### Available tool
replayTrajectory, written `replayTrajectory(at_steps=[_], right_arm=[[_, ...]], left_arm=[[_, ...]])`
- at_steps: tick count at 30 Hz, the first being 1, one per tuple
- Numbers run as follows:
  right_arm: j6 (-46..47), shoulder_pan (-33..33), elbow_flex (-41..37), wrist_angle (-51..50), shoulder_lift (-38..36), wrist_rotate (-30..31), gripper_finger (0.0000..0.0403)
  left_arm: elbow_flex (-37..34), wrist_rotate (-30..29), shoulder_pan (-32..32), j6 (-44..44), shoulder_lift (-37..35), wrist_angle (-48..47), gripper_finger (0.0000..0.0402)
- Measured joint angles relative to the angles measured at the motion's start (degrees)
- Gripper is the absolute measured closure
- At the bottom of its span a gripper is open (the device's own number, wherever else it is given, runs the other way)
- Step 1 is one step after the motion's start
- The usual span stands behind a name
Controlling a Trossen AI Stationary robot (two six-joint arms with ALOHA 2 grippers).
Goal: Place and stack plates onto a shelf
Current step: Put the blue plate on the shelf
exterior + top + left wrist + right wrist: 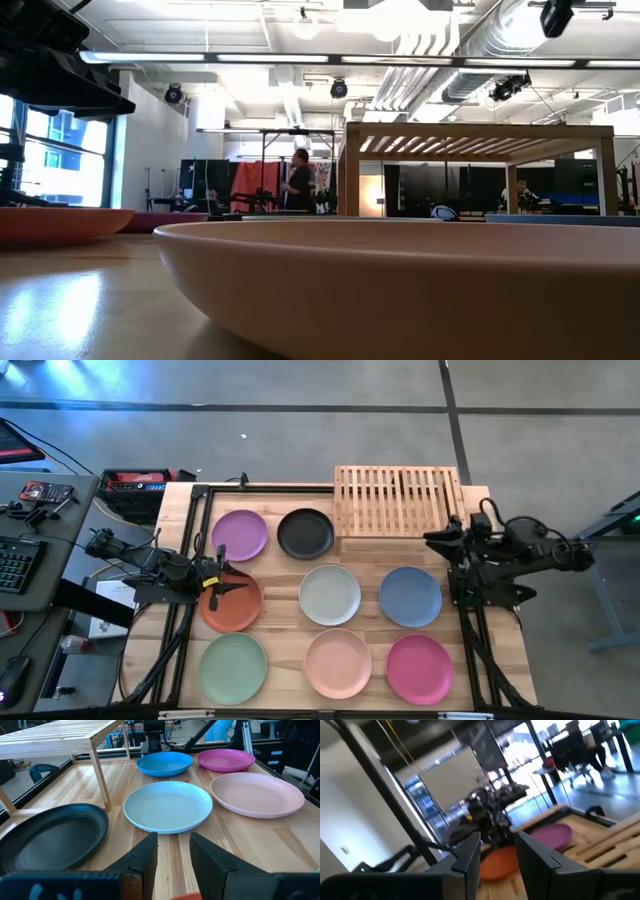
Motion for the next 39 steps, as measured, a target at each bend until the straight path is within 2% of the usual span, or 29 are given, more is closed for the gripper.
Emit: replayTrajectory(at_steps=[7,11,15,20,24,32,39], right_arm=[[1.2,0.0,8.5,-9.2,12.9,-0.9,0.0295],[7.8,0.0,12.0,-14.5,19.3,-1.2,0.0295],[16.6,0.0,14.2,-19.4,25.0,-4.7,0.0295],[27.3,0.0,14.2,-21.1,31.1,-10.5,0.0295],[32.4,0.0,14.1,-22.9,36.1,-13.9,0.0295],[35.8,0.0,14.0,-24.7,46.0,-19.1,0.0295],[38.5,0.0,14.0,-24.8,52.9,-19.6,0.0295]], left_arm=[[0.0,0.0,0.0,0.0,0.0,0.0,0.03],[0.0,0.0,0.0,0.0,0.0,0.0,0.03],[0.0,-0.1,0.0,0.5,0.0,0.0,0.03],[0.0,-0.1,0.0,1.0,0.0,0.0,0.03],[0.0,-0.1,0.0,1.0,0.0,0.0,0.03],[0.0,-0.3,0.0,1.0,0.0,0.6,0.03],[0.0,-0.3,0.0,1.0,0.0,0.5,0.03]])
